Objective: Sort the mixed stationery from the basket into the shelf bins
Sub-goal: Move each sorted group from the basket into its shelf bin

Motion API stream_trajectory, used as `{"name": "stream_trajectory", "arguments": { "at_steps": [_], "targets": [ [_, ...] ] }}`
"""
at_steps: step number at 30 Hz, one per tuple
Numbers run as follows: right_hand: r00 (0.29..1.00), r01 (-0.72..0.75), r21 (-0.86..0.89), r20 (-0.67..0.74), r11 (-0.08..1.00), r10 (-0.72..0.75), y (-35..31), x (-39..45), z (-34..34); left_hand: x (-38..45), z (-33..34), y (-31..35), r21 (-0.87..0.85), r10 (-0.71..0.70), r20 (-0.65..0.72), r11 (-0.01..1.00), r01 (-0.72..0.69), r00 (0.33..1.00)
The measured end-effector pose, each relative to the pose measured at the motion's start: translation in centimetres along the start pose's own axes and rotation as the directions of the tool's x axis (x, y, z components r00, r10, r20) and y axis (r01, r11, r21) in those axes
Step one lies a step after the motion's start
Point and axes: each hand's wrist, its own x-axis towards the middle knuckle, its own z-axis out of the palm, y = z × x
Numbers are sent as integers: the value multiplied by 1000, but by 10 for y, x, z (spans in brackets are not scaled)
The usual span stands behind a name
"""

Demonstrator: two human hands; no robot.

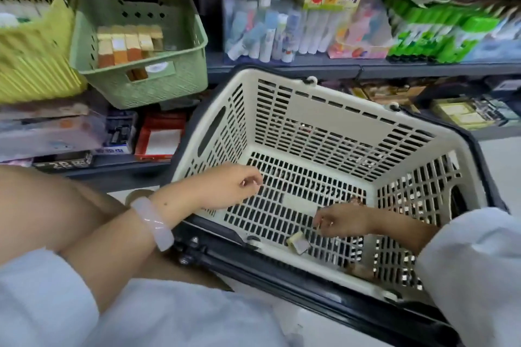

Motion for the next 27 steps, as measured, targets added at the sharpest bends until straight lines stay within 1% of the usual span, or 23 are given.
{"name": "stream_trajectory", "arguments": {
  "at_steps": [2, 4, 6, 8, 11, 13, 14, 15, 16, 17, 18, 20, 21, 22, 23, 24, 25, 26, 27],
  "targets": [
    [999, 30, 41, 21, 999, -31, -1, 7, 20, 0, 3, -4, 58, -47, 85, 997, 42, 995],
    [998, 33, 8, -47, 999, -32, -8, 18, 36, 2, 4, -5, 77, -68, 115, 995, 60, 991],
    [988, -8, -35, -154, 999, 3, -18, 29, 46, 4, 5, -6, 70, -87, 111, 994, 80, 990],
    [975, -22, -132, -222, 991, -8, -25, 39, 55, 6, 4, -6, 58, -105, 103, 993, 99, 989],
    [974, 6, -183, -222, 983, -47, -28, 46, 62, 8, 4, -7, 61, -123, 82, 991, 118, 989],
    [974, -7, -165, -224, 986, -31, -29, 45, 58, 8, 4, -4, 38, -133, 84, 991, 130, 988],
    [966, -2, -91, -256, 996, -21, -30, 42, 52, 9, 4, -3, 12, -138, 87, 990, 137, 987],
    [951, 29, 44, -307, 999, -14, -33, 39, 42, 10, 5, -1, -32, -144, 86, 989, 147, 986],
    [928, 97, 202, -372, 975, -16, -36, 34, 30, 12, 5, 3, -110, -156, 82, 980, 165, 984],
    [898, 190, 335, -439, 923, -25, -42, 27, 17, 13, 6, 7, -221, -176, 83, 957, 190, 981],
    [865, 289, 425, -500, 858, -43, -49, 20, 5, 15, 7, 13, -343, -196, 96, 914, 217, 976],
    [815, 467, 524, -568, 713, -116, -61, 8, -14, 20, 11, 26, -519, -202, 135, 820, 243, 970],
    [801, 526, 545, -576, 652, -165, -64, 2, -21, 22, 13, 32, -568, -194, 137, 788, 237, 971],
    [795, 557, 552, -570, 620, -206, -64, -2, -25, 24, 14, 36, -592, -186, 122, 774, 222, 975],
    [803, 554, 547, -550, 627, -230, -59, -6, -28, 25, 15, 38, -593, -181, 101, 779, 205, 978],
    [827, 509, 509, -513, 694, -230, -51, -9, -31, 25, 14, 39, -573, -178, 83, 796, 193, 981],
    [865, 416, 400, -451, 817, -220, -40, -11, -33, 24, 14, 38, -547, -177, 73, 816, 188, 981],
    [916, 276, 207, -353, 939, -192, -25, -12, -33, 23, 14, 37, -525, -180, 68, 830, 189, 981],
    [966, 127, -20, -223, 992, -128, -11, -13, -28, 22, 13, 35, -506, -187, 63, 841, 193, 980]
  ]
}}
